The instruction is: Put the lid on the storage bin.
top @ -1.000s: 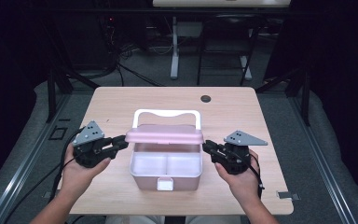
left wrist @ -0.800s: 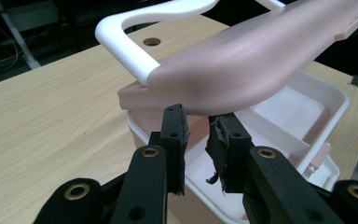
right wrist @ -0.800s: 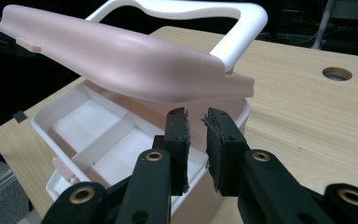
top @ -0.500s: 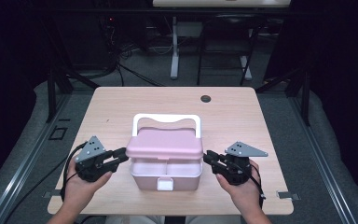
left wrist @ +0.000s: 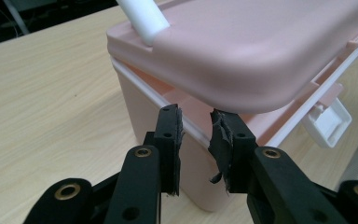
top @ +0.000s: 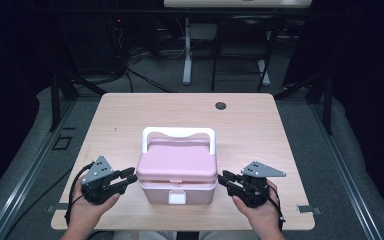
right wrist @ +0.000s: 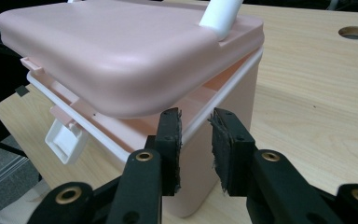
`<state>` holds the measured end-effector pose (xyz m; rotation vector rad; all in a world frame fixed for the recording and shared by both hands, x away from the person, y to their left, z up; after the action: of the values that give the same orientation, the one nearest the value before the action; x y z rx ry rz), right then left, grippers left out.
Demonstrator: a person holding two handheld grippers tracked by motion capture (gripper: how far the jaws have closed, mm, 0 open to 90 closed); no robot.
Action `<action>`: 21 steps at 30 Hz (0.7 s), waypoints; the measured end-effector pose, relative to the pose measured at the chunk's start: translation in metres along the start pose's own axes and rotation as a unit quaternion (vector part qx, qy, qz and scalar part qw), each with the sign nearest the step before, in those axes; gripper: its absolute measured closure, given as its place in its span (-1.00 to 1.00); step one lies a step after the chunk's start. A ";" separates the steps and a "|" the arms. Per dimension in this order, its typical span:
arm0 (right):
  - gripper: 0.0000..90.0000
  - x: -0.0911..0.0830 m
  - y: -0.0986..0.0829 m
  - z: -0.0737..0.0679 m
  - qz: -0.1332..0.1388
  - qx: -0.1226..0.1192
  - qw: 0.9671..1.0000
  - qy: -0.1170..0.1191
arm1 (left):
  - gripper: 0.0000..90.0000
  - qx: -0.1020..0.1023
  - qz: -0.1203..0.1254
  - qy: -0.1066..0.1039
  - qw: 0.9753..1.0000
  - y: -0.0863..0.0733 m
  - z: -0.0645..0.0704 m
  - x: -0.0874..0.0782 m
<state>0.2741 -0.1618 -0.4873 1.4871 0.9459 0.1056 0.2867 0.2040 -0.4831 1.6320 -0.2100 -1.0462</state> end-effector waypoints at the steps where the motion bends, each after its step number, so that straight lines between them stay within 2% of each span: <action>1: 0.60 -0.001 -0.001 0.000 -0.001 0.002 1.000 0.000 | 0.60 -0.001 -0.003 -0.001 1.000 -0.001 0.000 0.000; 8: 0.56 -0.006 -0.008 0.004 -0.005 0.009 1.000 -0.003 | 0.47 -0.008 -0.023 0.006 1.000 -0.011 -0.002 -0.002; 11: 0.55 -0.007 -0.009 0.006 -0.007 0.011 1.000 -0.005 | 0.35 -0.019 -0.018 0.001 1.000 -0.012 -0.005 -0.004; 17: 0.49 -0.007 -0.009 0.008 -0.005 0.014 1.000 -0.005 | 0.28 -0.026 -0.012 0.006 1.000 -0.010 -0.010 -0.006; 21: 0.34 -0.004 -0.007 0.011 -0.006 0.010 1.000 -0.008 | 0.23 -0.034 -0.009 0.010 0.999 -0.007 -0.015 -0.005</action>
<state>0.2744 -0.1743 -0.4937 1.4984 0.9457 0.0749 0.2921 0.2198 -0.4869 1.5849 -0.1454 -1.0395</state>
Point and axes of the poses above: each handheld gripper's, and its own axes: x roughly forward along the jaws, y roughly out of its top, z roughly to its right, the point moved 3 cm from there along x, roughly forward along the jaws
